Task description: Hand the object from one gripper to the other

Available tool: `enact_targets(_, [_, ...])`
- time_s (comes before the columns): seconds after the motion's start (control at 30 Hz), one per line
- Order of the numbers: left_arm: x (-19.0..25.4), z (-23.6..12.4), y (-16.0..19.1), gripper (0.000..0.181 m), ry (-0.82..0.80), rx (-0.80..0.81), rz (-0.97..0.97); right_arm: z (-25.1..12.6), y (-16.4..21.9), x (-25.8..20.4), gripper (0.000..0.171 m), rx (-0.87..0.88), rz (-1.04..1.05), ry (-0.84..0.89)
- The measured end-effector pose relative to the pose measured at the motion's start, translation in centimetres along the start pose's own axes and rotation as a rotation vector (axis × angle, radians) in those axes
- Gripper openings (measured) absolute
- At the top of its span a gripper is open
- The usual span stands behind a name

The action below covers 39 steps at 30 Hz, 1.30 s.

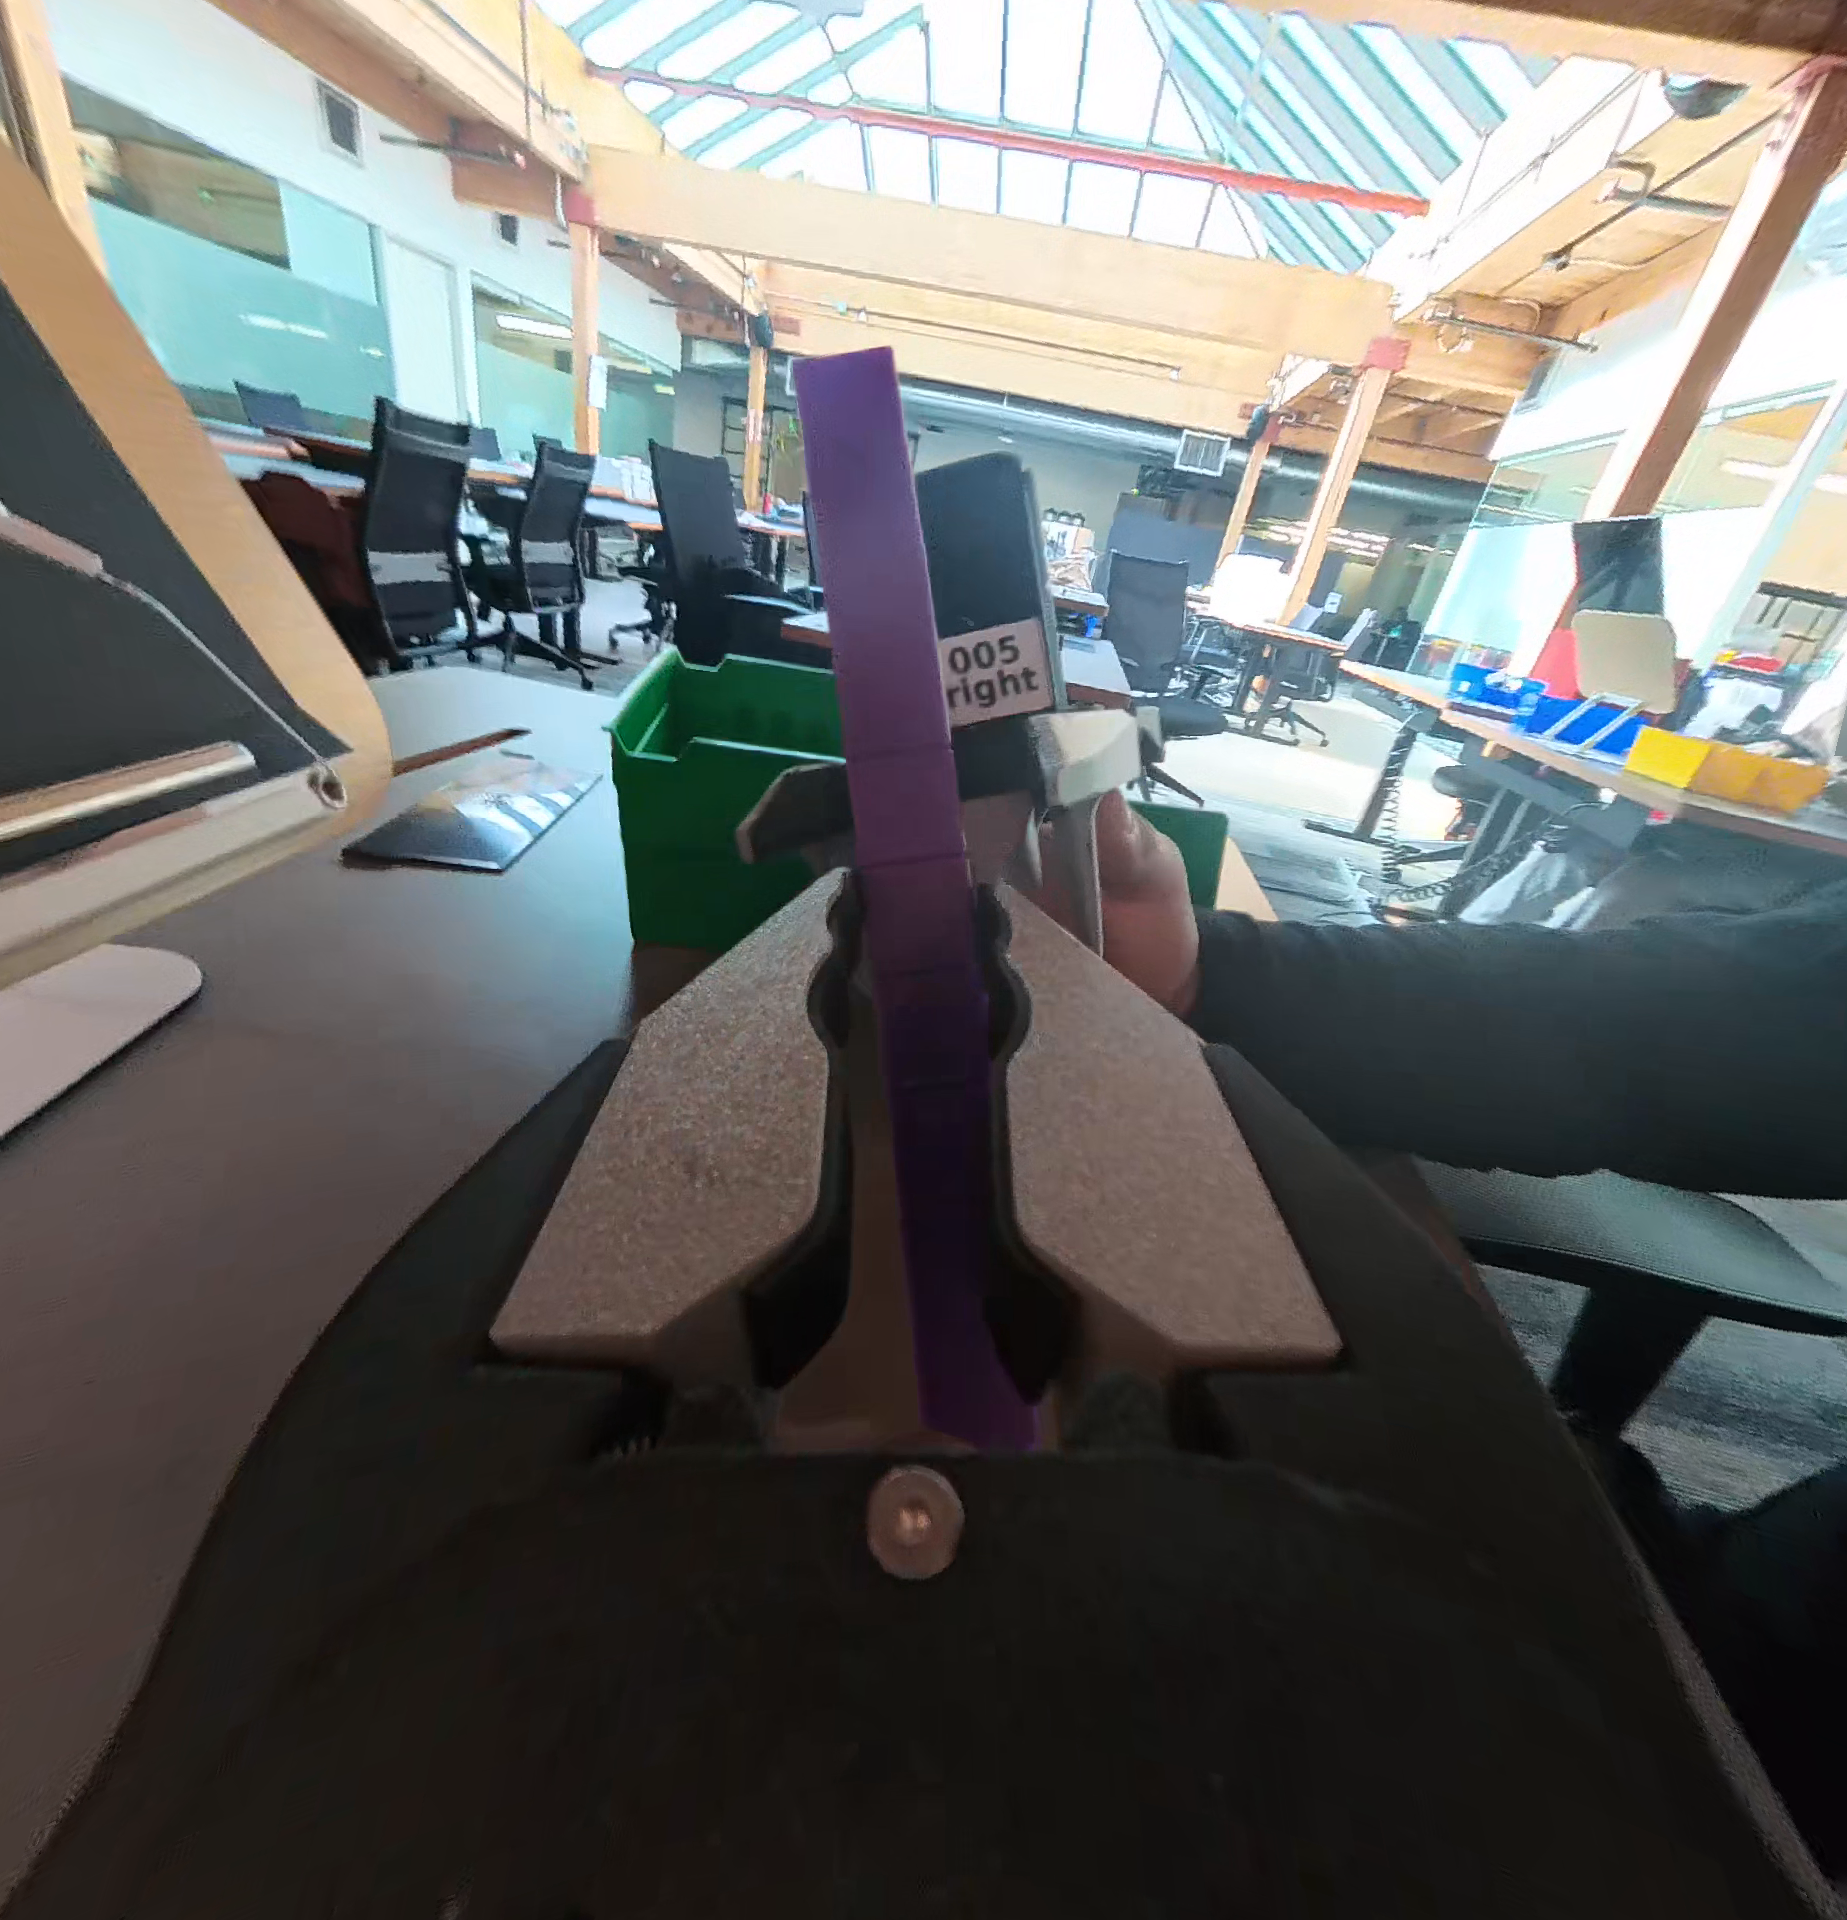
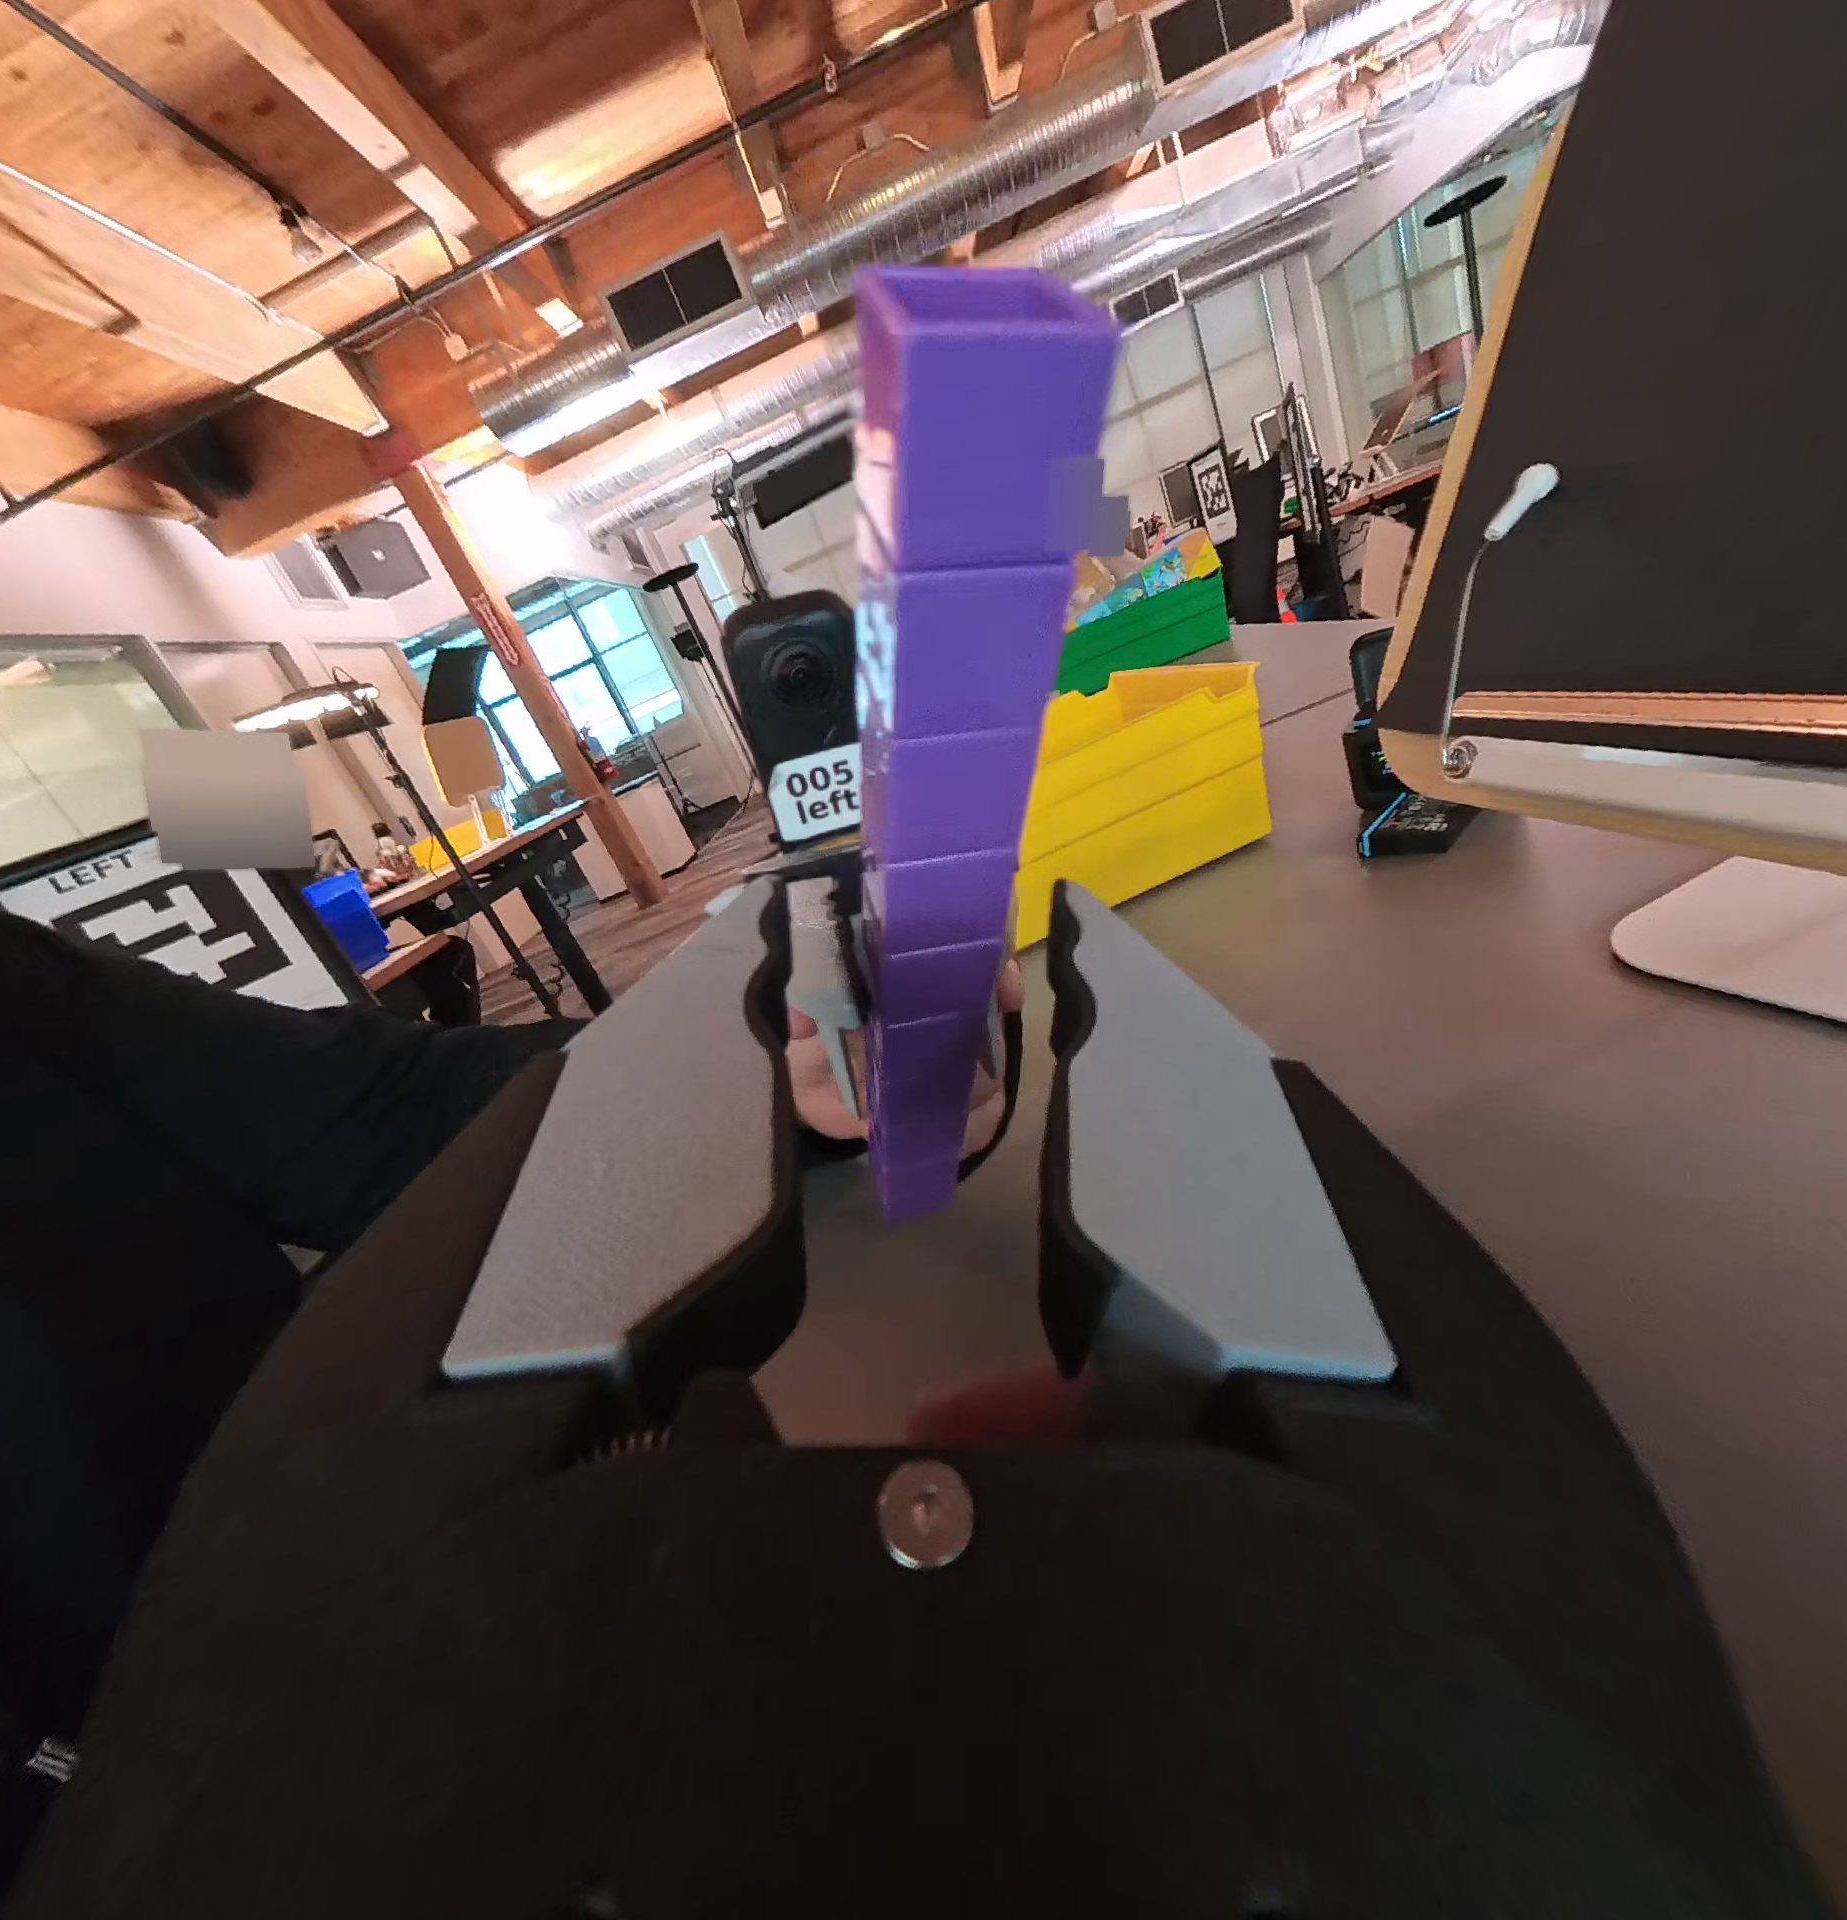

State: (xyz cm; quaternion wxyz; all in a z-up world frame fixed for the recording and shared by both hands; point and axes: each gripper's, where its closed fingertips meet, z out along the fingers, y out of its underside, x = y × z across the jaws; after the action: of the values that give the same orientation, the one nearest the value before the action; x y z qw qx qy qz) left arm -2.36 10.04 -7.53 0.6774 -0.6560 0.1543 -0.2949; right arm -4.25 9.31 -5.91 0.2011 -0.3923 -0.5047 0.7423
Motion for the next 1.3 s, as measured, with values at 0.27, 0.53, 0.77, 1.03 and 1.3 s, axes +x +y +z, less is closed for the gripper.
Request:
enact_targets(0.27, [0.1, 0.2, 0.6, 0.019, 0.009, -0.03, -0.035, 0.5, 0.4, 0.2, 0.02, -0.028, -0.061, 0.023])
enact_targets(0.53, [-0.3, -0.2, -0.1, 0.019, -0.021, 0.004, -0.033, -0.5, -0.4, 0.9, 0.03, 0.003, -0.01, 0.028])
enact_targets(0.77, [-1.1, -0.1, 0.8, 0.019, -0.029, -0.026, -0.097, -0.1, 0.3, 1.4, 0.02, -0.05, -0.106, 0.093])
enact_targets(1.03, [-4.1, -1.1, 1.4, 0.061, -0.15, -0.068, -0.18, -1.7, -1.4, 3.1, 0.017, -0.149, -0.678, 0.501])
enact_targets(1.3, [-2.4, 0.1, -0.1, 0.069, -0.227, 0.001, 0.014, -0.9, 0.3, 3.9, 0.017, -0.424, -1.305, 0.827])
